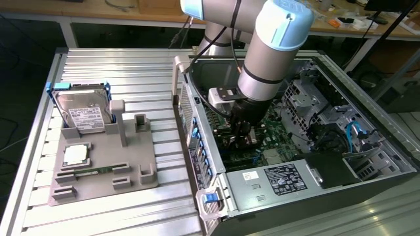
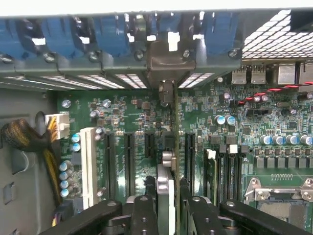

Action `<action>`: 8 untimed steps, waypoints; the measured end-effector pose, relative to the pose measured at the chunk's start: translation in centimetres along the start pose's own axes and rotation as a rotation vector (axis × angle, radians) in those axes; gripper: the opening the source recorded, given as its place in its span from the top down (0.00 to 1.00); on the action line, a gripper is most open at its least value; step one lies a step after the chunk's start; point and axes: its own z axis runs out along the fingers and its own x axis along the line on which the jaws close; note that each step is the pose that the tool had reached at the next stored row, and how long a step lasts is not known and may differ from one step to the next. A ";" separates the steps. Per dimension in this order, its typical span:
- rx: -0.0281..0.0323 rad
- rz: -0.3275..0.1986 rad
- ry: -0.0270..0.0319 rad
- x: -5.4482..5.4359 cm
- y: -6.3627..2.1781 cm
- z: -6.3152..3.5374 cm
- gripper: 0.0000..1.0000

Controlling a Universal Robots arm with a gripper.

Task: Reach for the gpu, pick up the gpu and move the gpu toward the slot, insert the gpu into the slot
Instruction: 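Insert the gpu into the slot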

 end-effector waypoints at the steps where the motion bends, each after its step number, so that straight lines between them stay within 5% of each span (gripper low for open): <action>1: 0.0002 0.000 0.0005 0.0 -0.01 -0.02 0.67; 8: -0.0005 -0.001 0.0017 0.0 -0.03 -0.08 0.67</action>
